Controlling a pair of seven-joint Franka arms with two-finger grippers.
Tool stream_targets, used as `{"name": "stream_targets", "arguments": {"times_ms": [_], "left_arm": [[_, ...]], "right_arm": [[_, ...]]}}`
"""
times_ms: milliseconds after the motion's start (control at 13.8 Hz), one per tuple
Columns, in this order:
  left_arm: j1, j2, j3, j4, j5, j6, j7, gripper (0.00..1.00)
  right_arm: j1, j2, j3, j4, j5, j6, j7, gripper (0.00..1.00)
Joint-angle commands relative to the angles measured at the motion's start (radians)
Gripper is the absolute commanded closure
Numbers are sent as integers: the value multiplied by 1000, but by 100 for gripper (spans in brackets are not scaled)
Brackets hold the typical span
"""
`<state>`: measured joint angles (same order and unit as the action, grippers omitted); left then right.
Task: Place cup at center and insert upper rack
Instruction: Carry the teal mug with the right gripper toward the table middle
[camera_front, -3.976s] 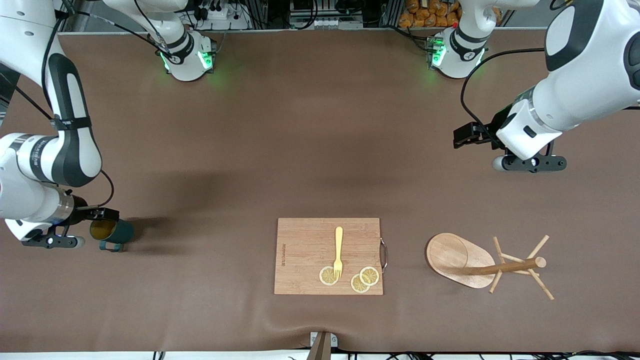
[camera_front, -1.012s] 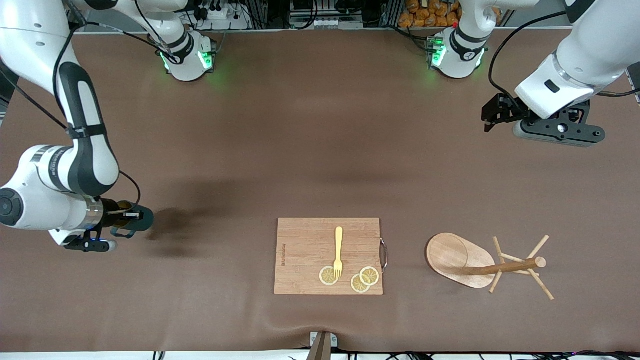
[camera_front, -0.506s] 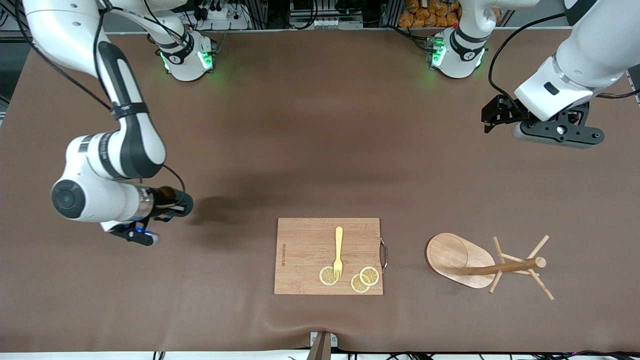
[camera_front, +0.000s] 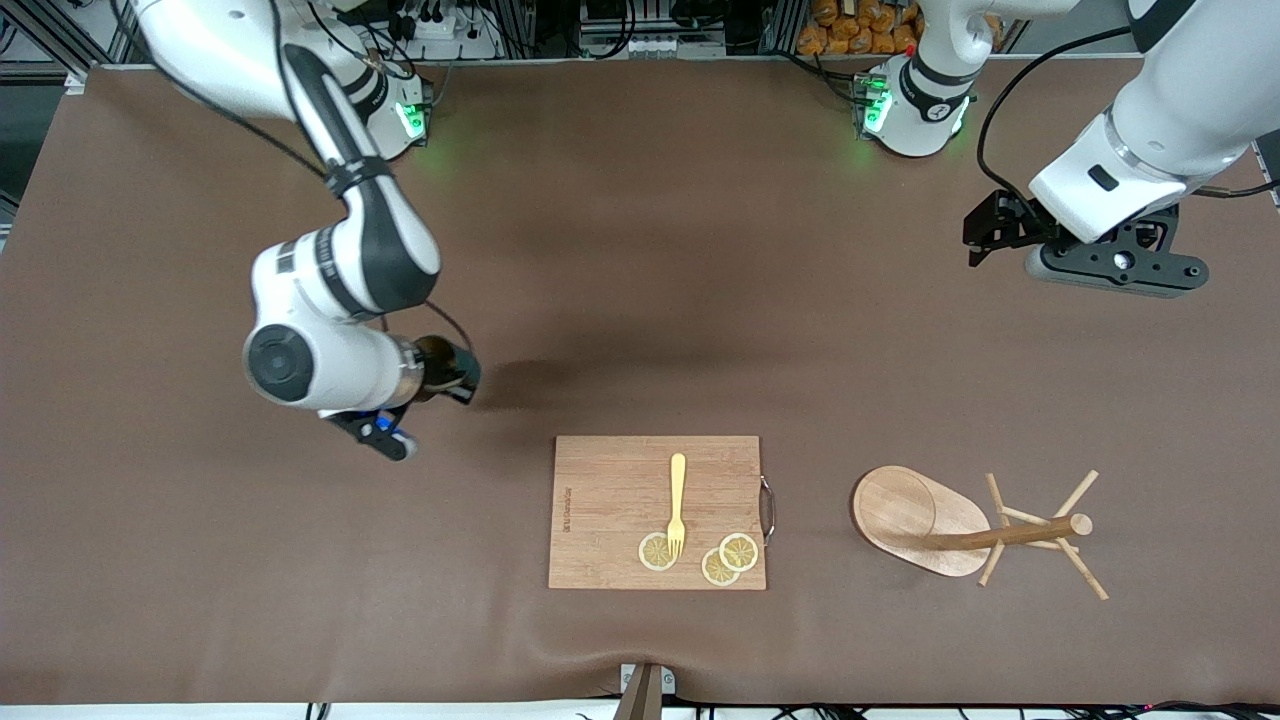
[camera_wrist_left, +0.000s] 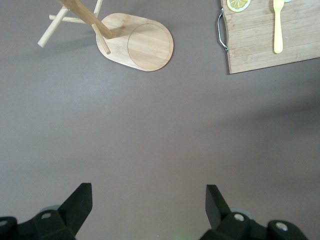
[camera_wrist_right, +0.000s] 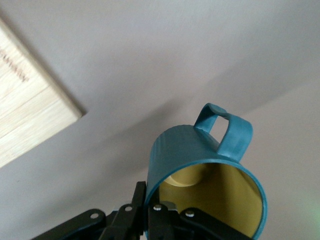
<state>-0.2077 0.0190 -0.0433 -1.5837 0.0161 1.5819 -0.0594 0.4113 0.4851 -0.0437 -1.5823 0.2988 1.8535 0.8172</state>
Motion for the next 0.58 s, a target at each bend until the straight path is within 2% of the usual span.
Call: {"name": "stream_targets", "arguments": {"times_ms": [0, 506], "left_arm": [[2, -1, -4, -2, 5, 4, -14, 0], [4, 3, -4, -2, 5, 6, -14, 0]], "right_arm": [[70, -28, -8, -19, 58, 36, 132, 100], [245, -16, -5, -25, 68, 206, 495, 100]]}}
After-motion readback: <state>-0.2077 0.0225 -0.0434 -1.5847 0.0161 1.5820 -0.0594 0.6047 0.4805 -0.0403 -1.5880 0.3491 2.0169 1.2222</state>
